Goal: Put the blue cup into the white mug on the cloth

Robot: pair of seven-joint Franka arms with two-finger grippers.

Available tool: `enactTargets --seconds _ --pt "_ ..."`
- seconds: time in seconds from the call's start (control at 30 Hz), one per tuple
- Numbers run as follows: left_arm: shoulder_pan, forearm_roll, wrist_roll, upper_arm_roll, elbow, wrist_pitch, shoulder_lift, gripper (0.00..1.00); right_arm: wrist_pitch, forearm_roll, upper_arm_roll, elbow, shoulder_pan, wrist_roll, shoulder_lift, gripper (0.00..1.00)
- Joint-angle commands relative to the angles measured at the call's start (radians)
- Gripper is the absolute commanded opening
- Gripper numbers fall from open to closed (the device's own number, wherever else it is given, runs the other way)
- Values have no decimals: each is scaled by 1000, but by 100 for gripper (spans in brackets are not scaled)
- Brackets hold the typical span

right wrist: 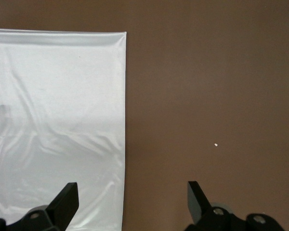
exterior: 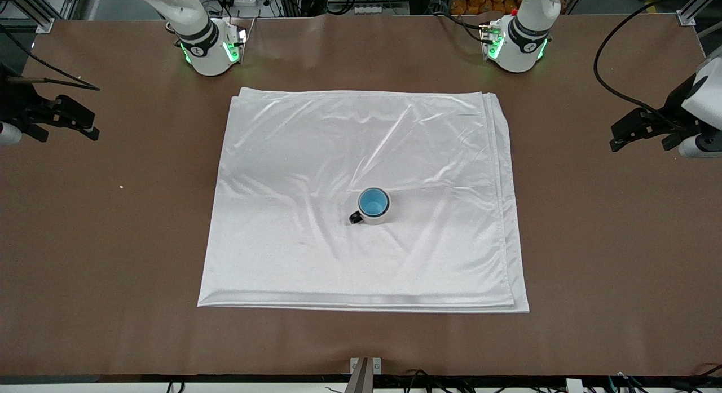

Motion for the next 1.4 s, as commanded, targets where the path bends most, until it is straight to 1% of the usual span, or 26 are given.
enactTargets --seconds 0.0,0.53,1.37 --pt "10 -11 3 -3 -75 24 -73 100 -16 15 8 16 -27 -15 2 100" --pt "22 -10 17 -5 -57 27 -64 100 -16 15 10 16 -27 -15 2 100" --pt "28 -8 8 -2 -54 18 -63 100 -16 13 10 13 -27 -15 2 100"
